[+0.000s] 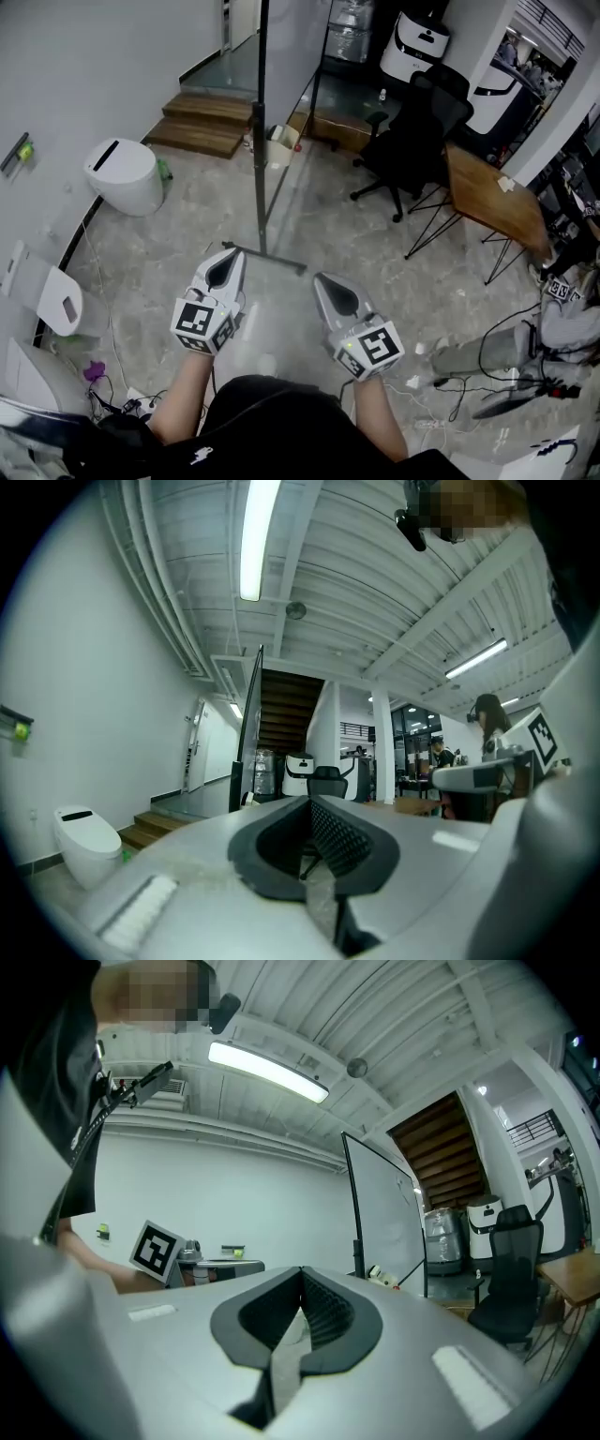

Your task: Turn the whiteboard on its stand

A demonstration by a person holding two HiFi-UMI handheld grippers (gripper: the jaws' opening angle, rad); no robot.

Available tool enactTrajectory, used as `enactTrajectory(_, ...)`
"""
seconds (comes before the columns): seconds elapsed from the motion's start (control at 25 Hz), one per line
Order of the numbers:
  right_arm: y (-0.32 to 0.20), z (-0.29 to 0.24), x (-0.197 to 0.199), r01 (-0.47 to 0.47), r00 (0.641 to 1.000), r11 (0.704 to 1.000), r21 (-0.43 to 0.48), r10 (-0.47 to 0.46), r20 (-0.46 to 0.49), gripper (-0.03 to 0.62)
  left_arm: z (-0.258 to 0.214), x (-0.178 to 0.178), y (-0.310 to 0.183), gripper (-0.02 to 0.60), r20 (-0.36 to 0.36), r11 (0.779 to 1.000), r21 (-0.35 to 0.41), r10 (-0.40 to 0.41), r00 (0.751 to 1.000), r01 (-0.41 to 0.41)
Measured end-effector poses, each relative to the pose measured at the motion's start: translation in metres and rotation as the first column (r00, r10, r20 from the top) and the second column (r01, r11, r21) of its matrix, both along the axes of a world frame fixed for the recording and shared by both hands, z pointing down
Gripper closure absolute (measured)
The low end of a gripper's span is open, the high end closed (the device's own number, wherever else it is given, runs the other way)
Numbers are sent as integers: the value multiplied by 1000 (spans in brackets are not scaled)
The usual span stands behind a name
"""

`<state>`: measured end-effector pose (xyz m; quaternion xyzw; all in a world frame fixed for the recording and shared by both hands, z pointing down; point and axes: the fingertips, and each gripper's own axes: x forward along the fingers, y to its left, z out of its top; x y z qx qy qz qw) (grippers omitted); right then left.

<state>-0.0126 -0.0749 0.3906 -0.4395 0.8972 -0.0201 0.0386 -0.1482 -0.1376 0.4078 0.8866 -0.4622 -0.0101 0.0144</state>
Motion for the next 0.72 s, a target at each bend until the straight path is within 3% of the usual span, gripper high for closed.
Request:
enactTrajectory(0.44,-75,1,6,-75,997,997,-22,75,8,585,8,4,-78,575,-15,997,-25,71,997,-71)
enactTrajectory(0.72,-103,1,13,-70,997,997,-46,70,18,585,1,17,-114,575,-11,997,-44,65,998,-65)
